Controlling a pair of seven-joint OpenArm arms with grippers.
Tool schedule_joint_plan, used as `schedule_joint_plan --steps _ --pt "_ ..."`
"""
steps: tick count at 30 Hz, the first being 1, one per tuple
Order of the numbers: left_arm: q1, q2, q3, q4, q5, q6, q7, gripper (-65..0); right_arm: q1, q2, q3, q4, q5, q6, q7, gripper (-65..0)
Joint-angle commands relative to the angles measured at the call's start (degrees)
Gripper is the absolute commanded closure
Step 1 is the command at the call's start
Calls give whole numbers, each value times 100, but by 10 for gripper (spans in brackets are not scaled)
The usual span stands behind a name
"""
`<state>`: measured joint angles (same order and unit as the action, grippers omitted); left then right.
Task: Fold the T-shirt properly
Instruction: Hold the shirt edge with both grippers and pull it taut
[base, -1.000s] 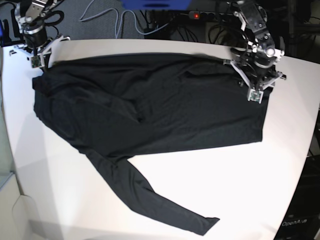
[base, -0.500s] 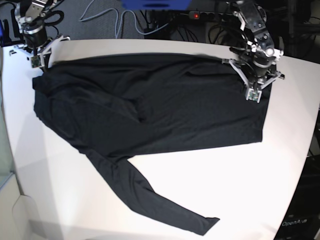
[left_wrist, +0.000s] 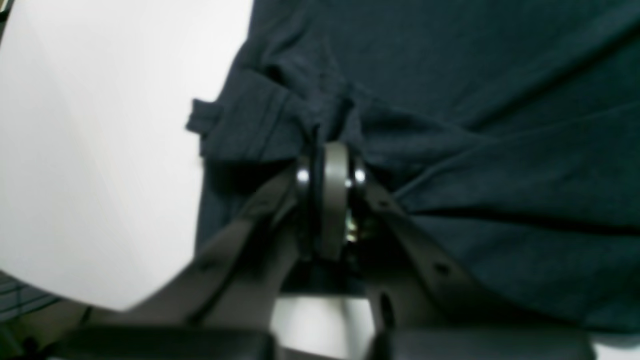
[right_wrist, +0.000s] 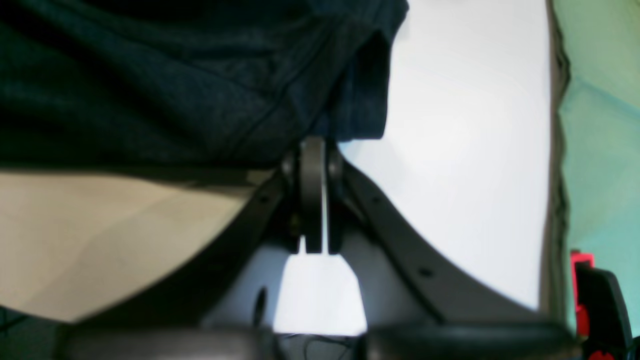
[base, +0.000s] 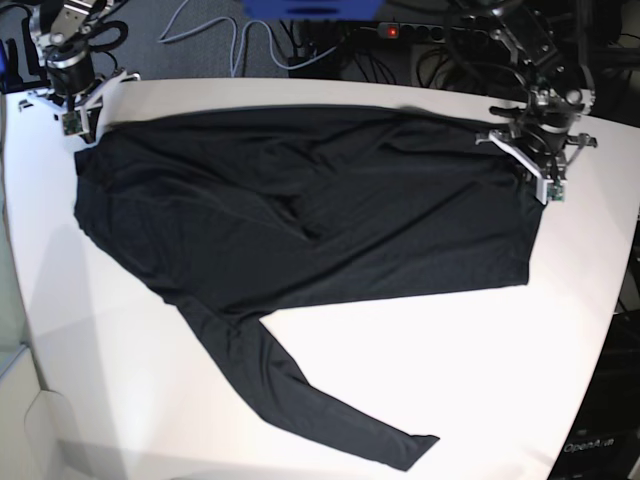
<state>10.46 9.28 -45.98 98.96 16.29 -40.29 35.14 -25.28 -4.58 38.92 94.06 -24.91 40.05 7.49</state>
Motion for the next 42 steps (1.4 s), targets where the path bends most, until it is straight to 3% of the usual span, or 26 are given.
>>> schedule_joint_plan --steps 1,6,10,22,34,36,42 --pt "-39 -28 -5 87 -166 29 -116 -14 -17 58 7 75 104 -5 135 -7" --pt "-57 -28 22 -19 -465 29 86 -14 -17 58 -2 75 95 -5 135 -7" --pt "-356 -28 -5 -414 -500 29 368 -14 35 49 -2 75 -345 -5 170 -3" --pt "-558 -28 -22 -625 -535 29 368 -15 71 40 34 75 -415 -5 170 -3" --pt "-558 -28 -611 -625 -482 29 368 -18 220 49 51 93 -424 -5 144 -7" --pt "-558 -28 -611 -625 -482 29 368 -52 255 49 51 93 -424 -5 135 -9" --pt "-558 -28 -620 -634 -517 29 359 -235 264 32 51 128 -424 -5 152 -9"
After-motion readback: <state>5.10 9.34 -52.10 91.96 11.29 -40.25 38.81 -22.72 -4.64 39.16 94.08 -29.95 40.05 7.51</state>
